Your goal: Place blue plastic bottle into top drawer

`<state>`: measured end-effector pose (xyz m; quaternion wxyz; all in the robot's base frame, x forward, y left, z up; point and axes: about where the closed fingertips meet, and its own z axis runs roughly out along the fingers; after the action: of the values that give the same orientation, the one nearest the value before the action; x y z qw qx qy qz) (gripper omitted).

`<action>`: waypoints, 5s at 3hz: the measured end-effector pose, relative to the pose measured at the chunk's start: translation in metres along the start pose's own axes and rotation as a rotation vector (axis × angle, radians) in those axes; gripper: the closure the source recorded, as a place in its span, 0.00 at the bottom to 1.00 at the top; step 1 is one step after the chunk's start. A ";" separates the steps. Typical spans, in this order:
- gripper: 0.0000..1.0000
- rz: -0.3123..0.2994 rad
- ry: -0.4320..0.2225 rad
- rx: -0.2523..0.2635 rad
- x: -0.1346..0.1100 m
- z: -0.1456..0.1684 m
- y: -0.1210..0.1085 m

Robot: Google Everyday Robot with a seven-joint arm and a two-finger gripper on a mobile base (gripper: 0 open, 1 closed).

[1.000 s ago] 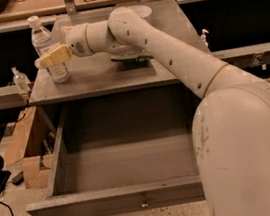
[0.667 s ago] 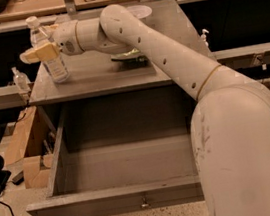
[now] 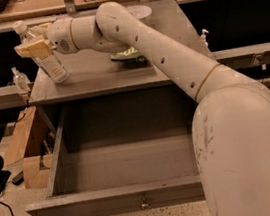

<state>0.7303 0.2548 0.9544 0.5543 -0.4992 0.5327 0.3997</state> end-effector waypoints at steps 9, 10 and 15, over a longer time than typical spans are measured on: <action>1.00 0.052 -0.028 0.292 0.083 -0.216 0.129; 1.00 0.062 -0.047 0.249 0.118 -0.230 0.113; 1.00 0.112 -0.033 0.083 0.219 -0.174 0.126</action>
Offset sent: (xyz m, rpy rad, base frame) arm -0.0001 0.0010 0.0153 -0.0042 -0.0146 0.0177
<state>0.5992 0.0877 0.7329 0.5600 -0.4384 0.5667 0.4159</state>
